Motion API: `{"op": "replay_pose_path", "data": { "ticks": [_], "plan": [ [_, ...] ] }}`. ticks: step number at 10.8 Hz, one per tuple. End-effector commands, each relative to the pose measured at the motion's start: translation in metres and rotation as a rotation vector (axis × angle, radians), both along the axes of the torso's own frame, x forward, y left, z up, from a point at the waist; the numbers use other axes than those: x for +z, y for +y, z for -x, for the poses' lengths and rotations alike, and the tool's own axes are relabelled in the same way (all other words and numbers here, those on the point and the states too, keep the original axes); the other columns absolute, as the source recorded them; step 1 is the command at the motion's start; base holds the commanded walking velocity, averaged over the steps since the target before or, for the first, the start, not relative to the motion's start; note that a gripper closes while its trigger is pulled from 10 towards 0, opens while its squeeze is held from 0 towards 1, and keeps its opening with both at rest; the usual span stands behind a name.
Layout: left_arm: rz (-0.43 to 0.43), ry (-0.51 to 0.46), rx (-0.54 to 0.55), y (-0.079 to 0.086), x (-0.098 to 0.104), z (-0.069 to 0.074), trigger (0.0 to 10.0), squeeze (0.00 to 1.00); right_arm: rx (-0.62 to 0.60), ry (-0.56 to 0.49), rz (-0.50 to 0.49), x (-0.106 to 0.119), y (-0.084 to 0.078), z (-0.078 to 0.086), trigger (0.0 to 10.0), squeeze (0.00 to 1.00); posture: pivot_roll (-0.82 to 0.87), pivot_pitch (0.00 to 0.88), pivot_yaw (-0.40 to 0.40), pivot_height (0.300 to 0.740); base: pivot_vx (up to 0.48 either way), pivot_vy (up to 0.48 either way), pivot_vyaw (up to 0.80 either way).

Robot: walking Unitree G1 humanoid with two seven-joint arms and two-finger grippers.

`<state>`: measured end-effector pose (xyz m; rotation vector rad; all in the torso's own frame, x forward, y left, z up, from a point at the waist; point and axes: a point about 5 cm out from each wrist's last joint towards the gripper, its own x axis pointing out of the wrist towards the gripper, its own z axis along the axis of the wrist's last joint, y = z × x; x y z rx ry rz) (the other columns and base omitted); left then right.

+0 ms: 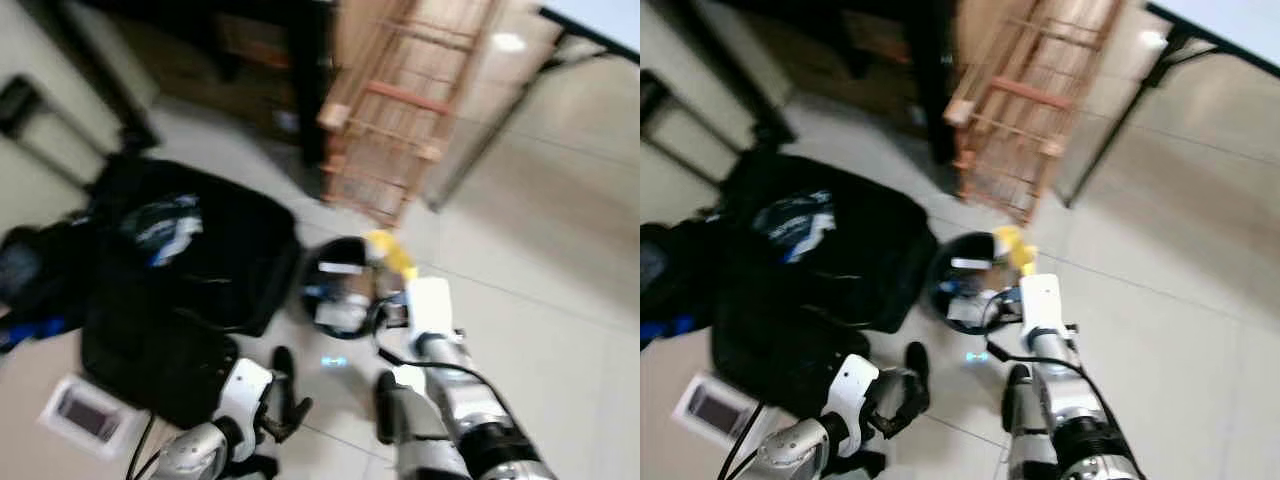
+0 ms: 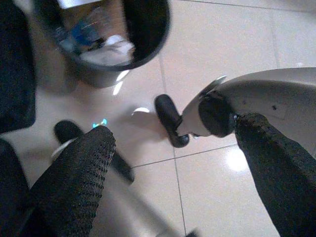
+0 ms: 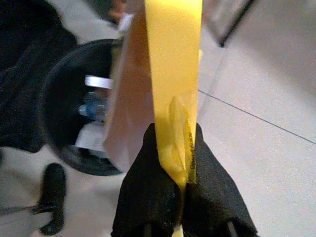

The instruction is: Picking trash to rubbish bin

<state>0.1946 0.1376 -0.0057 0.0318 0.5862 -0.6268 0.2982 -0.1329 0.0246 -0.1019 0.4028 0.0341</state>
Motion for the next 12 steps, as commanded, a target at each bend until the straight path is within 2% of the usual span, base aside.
{"op": "replay_pose_path", "data": {
  "ticks": [1,4,6,7,9,10,11,12],
  "plan": [
    [-0.017,0.059,0.008,0.007,-0.009,0.013,10.0,0.00,0.010,0.047,-0.009,-0.012,0.006,0.010,10.0,0.00,0.04,0.419,0.028,0.740,0.000,0.000,0.00],
    [-0.037,0.073,-0.006,0.012,-0.012,0.018,10.0,0.00,0.015,0.056,-0.013,-0.014,0.009,0.012,10.0,0.00,0.04,0.426,0.030,0.740,0.000,0.000,0.00],
    [-0.025,0.104,-0.054,0.018,-0.010,0.021,10.0,0.00,0.023,0.063,-0.017,-0.016,0.011,0.013,10.0,0.00,0.05,0.443,0.030,0.740,0.000,0.000,0.00],
    [-0.015,0.095,-0.091,0.018,-0.004,0.018,10.0,0.00,0.025,0.067,-0.018,-0.017,0.012,0.014,10.0,0.00,0.05,0.447,0.025,0.740,0.000,0.000,0.00],
    [0.143,0.026,-0.113,-0.004,0.030,-0.001,10.0,0.00,0.035,0.075,-0.020,-0.018,0.013,0.015,10.0,0.00,0.06,0.452,0.021,0.740,0.000,0.000,0.00],
    [0.192,0.017,-0.130,-0.012,0.037,-0.003,10.0,0.00,0.038,0.076,-0.022,-0.018,0.014,0.015,10.0,0.00,0.06,0.452,0.021,0.740,0.000,0.000,0.00],
    [0.245,0.044,-0.176,-0.023,0.039,0.003,10.0,0.00,0.041,0.078,-0.024,-0.019,0.015,0.015,10.0,0.00,0.05,0.454,0.022,0.740,0.000,0.000,0.00],
    [0.259,0.074,-0.217,-0.027,0.037,0.009,10.0,0.00,0.042,0.079,-0.025,-0.019,0.015,0.015,10.0,0.00,0.05,0.455,0.023,0.740,0.000,0.000,0.00]
  ]
}}
